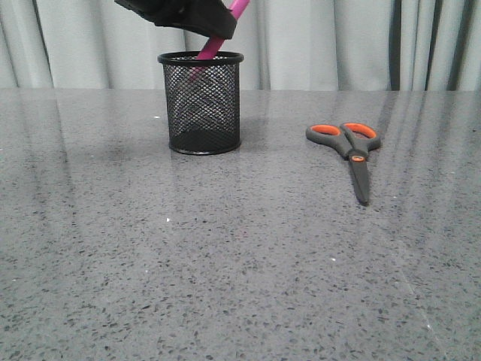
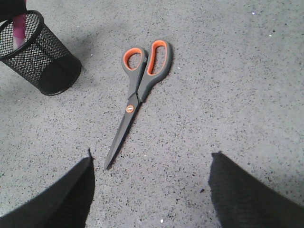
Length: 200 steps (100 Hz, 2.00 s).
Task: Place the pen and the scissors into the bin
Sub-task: 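Lower the highlighter into the mesh cup and open the left gripper, then withdraw the left gripper upward away from the cup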
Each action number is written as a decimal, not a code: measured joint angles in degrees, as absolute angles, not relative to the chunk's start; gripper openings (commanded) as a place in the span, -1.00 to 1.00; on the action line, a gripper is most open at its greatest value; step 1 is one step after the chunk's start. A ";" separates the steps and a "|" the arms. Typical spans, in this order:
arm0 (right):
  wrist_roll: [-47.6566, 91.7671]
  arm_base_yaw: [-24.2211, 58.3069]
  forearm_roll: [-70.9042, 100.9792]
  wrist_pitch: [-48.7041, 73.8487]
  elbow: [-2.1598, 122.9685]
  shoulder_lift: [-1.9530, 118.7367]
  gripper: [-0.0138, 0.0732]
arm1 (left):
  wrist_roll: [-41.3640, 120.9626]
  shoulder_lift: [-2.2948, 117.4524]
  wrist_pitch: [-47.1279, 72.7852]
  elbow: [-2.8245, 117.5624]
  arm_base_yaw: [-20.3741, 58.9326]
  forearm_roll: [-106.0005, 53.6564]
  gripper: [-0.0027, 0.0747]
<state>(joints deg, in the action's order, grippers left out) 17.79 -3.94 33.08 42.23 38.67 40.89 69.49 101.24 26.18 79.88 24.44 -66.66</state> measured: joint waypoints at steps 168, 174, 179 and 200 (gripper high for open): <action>17.79 -3.94 33.08 40.79 38.67 40.89 0.38 | 63.54 70.14 38.25 74.46 8.33 -59.98 -0.99; 17.79 -3.94 33.19 39.50 38.67 40.89 0.38 | 63.54 66.25 33.57 69.40 8.33 -59.98 -0.99; 17.79 -3.94 33.64 38.38 38.67 40.52 0.38 | 63.45 62.97 29.48 65.03 8.33 -59.98 -0.99; 19.66 -2.10 36.69 36.47 39.09 39.97 0.33 | 63.45 49.28 16.70 48.11 8.23 -60.84 -0.99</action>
<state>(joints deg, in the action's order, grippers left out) 19.66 -2.10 36.69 36.47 39.09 39.97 63.45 49.28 16.70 48.11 8.23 -60.84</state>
